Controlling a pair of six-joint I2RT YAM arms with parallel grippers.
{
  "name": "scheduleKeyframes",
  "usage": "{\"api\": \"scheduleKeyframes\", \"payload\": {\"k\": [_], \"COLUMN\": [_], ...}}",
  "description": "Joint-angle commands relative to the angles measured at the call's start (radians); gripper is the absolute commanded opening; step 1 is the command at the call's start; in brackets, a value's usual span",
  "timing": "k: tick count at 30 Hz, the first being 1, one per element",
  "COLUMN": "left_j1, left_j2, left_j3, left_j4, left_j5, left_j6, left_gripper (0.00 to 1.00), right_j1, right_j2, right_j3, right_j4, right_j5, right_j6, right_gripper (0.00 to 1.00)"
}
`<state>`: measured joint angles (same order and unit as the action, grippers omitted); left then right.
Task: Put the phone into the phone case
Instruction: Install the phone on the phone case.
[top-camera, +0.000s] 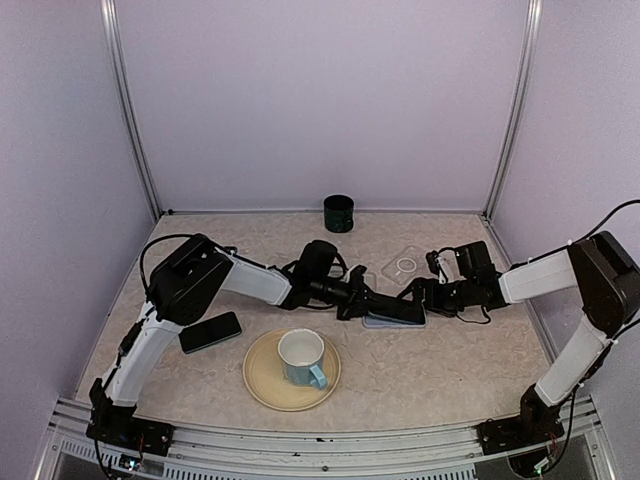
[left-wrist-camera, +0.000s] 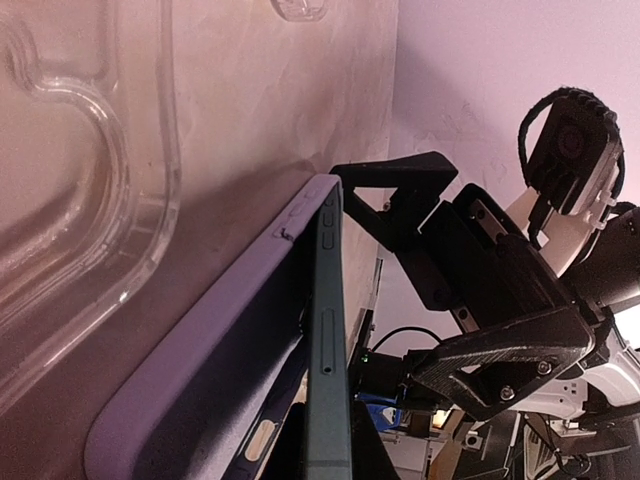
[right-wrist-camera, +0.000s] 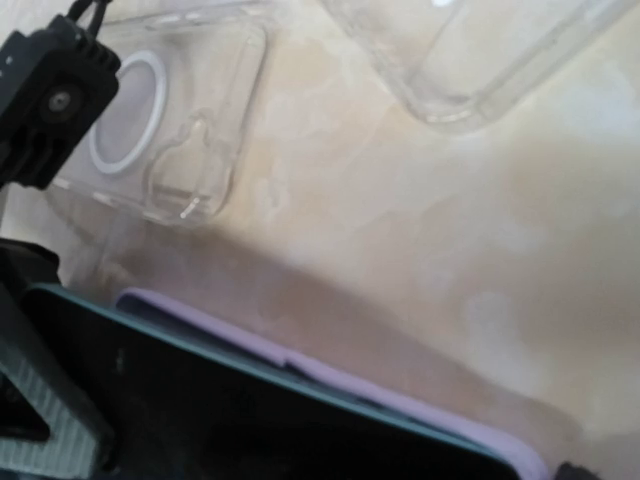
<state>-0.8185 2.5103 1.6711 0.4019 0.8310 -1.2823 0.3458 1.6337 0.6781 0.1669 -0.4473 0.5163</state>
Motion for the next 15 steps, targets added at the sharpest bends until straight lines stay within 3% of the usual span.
{"api": "scheduleKeyframes", "payload": {"k": [1,15], "left_j1": [-0.036,-0.027], "left_j2": [-0.007,-0.018], "left_j3": [-0.056,-0.077], "left_j4": [-0.019,-0.154], "left_j5": [0.024,-0.069], "left_j6": [0.002,0.152], "left_gripper": [0.00,0.00], "right_j1": [0.055,0.055], "right_j2": [0.029,0.013], "right_j3": [0.021,0.000], "right_j4": [0.025,0.022], "right_j5": [-0.133,-0.119], "right_j6": [0.013,0.020], "right_gripper": [1.00,1.00]}}
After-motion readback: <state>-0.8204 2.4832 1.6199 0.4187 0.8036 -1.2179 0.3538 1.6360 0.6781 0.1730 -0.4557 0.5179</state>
